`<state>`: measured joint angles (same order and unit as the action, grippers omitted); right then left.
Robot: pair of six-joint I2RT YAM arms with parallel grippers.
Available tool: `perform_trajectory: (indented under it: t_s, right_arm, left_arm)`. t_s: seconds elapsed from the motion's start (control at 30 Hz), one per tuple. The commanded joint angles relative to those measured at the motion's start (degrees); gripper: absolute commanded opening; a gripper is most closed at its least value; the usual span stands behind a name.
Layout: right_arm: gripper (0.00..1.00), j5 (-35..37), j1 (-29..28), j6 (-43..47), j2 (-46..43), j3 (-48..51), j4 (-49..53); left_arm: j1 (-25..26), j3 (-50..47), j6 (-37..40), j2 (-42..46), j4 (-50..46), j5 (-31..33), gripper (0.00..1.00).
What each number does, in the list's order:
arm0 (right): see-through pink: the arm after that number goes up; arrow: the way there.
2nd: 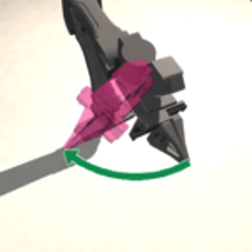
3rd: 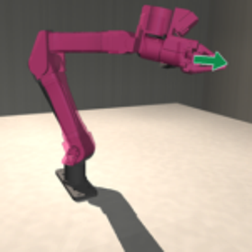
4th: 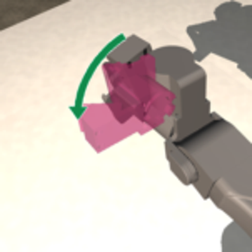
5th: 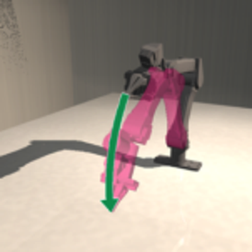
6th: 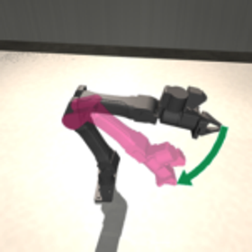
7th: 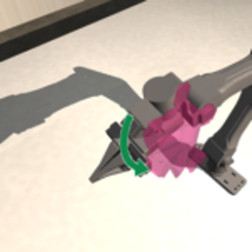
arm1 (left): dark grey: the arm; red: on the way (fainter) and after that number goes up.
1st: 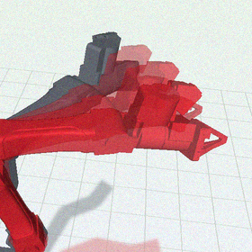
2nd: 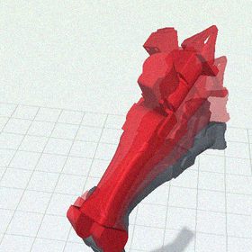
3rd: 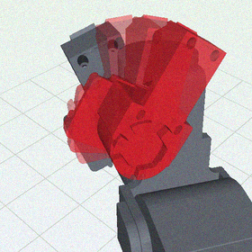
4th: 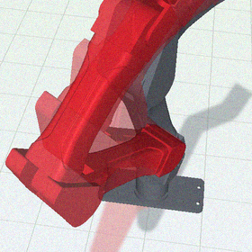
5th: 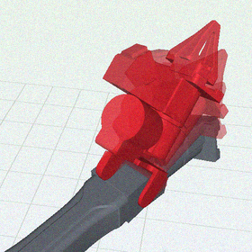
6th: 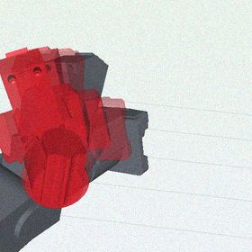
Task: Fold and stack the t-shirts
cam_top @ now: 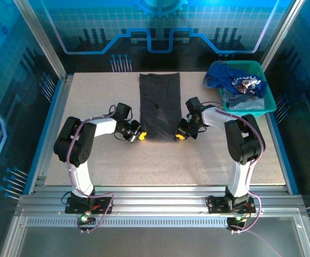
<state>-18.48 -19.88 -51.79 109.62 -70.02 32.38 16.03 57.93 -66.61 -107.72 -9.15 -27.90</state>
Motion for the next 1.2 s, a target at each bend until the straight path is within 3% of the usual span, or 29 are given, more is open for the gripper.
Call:
perform_trajectory:
  t_s: [0.0, 0.3, 0.53, 0.83, 0.97, 1.17]
  right_arm:
    - [0.0, 6.3, -0.7, 1.9, -2.2, -1.7, 5.3]
    - [0.0, 5.3, -5.4, 4.6, -11.9, 6.0, 10.0]
    - [0.0, 0.4, -9.8, 6.5, -24.7, 12.2, 20.1]
    - [0.0, -6.4, -12.5, 5.1, -36.9, 6.8, 34.9]
    - [0.0, -7.6, -11.7, 3.0, -36.1, -2.3, 37.4]
    - [0.0, -10.6, -8.1, -0.5, -27.3, -12.2, 36.0]
  left_arm:
    - [0.2, -2.8, 3.0, 5.1, -3.3, 2.9, 0.0]
    - [3.3, -14.6, 6.3, 16.3, -5.0, -3.4, 0.0]
    - [9.2, -20.9, 11.9, 35.8, -17.9, -6.3, 0.0]
    - [12.0, -23.2, -1.1, 65.0, -19.5, -9.1, 0.0]
    - [11.8, -20.8, -6.8, 67.7, -15.8, -7.4, 0.0]
    - [7.1, -16.4, -10.3, 59.4, -10.6, -5.3, 0.0]
